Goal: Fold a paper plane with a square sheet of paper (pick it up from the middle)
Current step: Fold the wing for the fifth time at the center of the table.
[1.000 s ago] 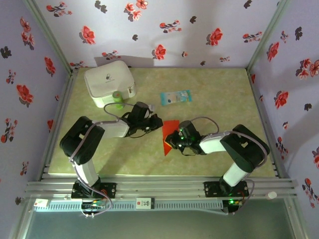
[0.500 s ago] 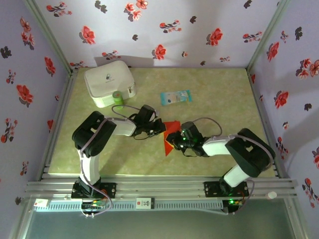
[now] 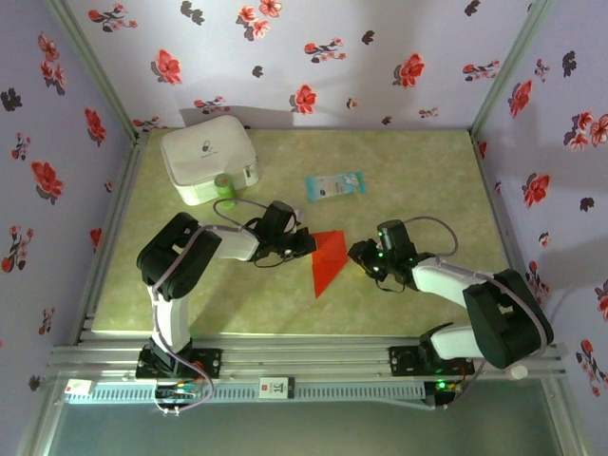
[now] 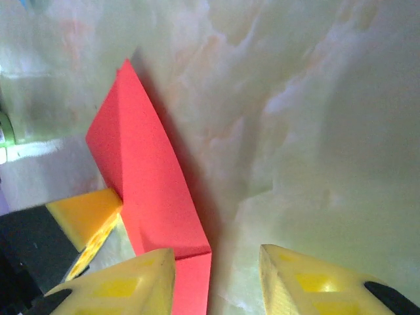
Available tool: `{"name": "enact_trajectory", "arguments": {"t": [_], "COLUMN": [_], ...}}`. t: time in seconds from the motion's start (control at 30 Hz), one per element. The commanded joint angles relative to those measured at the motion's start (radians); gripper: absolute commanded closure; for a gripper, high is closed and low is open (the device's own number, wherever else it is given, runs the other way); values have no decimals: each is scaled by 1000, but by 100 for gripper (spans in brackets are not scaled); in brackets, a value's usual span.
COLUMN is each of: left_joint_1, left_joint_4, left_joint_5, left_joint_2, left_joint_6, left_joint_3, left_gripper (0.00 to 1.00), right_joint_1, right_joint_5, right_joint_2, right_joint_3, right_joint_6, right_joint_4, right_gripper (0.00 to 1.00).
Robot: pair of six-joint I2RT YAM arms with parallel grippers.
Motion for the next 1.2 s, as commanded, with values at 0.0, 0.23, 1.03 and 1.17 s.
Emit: {"name": "enact_trajectory", "arguments": {"t": [0.0,0.23,1.03,1.17], "left_joint_1": [6,9,14,17], "left_joint_4": [-109,-114,-76,-78], "left_joint_5": [22,25,39,39], "left_joint_2": [-9,-9,-74,-111], "left_joint_6": [55,57,11,4], "left_joint_3": [-32,-29,-23,-20], "left_gripper": [100,100,100,97], "right_joint_1": [-5,-6,-66,-66], "right_joint_5": [-113,-147,-283,-294], "right_joint_2": [39,95,224,216], "right_joint_3": [29,51,105,96], "right_joint_6": [-26,-27,-186,-169], "right_joint_4": [52,114,150,174], "right_gripper": [62,64,81,88]}}
